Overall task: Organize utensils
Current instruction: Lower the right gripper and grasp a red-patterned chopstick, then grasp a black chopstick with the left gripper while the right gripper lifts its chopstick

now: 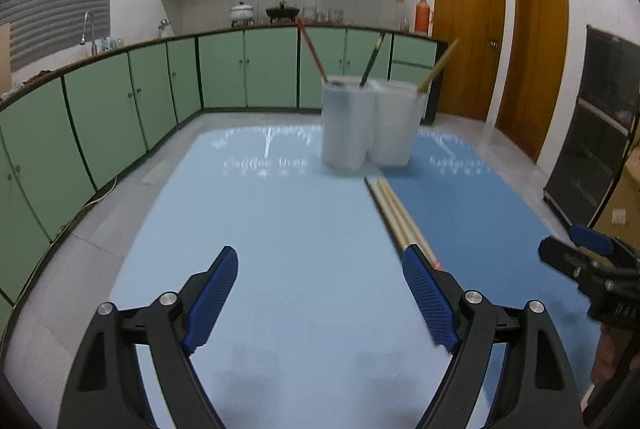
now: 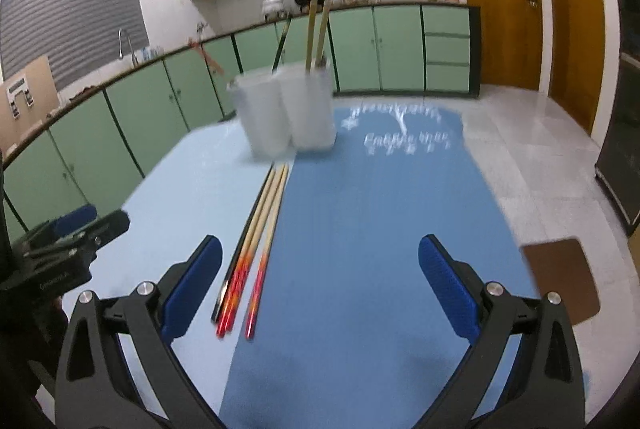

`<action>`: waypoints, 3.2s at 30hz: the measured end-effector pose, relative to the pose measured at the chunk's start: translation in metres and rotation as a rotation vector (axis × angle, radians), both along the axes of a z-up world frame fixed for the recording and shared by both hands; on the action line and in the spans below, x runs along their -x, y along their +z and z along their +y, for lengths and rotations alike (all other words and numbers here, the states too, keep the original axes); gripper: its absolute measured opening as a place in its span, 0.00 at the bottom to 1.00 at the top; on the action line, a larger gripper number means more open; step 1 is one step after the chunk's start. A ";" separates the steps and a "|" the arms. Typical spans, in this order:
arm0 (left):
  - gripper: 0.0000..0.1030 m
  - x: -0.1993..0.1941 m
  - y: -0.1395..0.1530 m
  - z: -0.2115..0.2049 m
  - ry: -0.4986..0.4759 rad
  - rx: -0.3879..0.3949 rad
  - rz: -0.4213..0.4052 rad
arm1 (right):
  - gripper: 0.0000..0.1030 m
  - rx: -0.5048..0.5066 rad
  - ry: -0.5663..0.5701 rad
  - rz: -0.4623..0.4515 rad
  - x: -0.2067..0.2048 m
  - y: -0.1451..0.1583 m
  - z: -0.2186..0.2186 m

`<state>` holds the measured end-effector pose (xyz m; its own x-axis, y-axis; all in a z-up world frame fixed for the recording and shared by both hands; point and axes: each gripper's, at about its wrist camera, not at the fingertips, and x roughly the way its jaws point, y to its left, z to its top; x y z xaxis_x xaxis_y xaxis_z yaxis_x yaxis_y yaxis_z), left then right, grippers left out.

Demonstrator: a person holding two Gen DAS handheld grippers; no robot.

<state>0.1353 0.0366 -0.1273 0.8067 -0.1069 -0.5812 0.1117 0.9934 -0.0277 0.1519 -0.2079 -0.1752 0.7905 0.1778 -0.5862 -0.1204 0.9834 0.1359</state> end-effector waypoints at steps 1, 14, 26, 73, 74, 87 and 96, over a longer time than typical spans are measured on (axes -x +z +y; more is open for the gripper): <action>0.80 0.001 -0.003 0.000 0.001 -0.005 0.006 | 0.93 0.011 -0.001 -0.001 0.002 -0.004 0.003; 0.80 0.012 -0.031 0.015 0.022 -0.025 0.062 | 0.63 0.098 0.042 0.054 0.010 -0.045 0.040; 0.80 0.014 -0.039 0.008 -0.002 -0.024 0.080 | 0.31 0.155 0.081 0.087 0.008 -0.053 0.052; 0.09 0.005 -0.067 -0.084 -0.112 -0.036 0.173 | 0.05 0.015 0.021 0.074 0.016 -0.036 -0.007; 0.08 0.004 -0.067 -0.082 -0.110 -0.027 0.173 | 0.05 0.015 0.022 0.072 0.016 -0.035 -0.007; 0.07 0.021 -0.003 -0.054 -0.092 0.008 0.034 | 0.05 0.026 0.040 -0.008 0.020 0.008 -0.013; 0.07 0.017 0.074 -0.046 -0.116 0.051 -0.128 | 0.05 0.024 0.071 -0.107 0.011 0.082 -0.021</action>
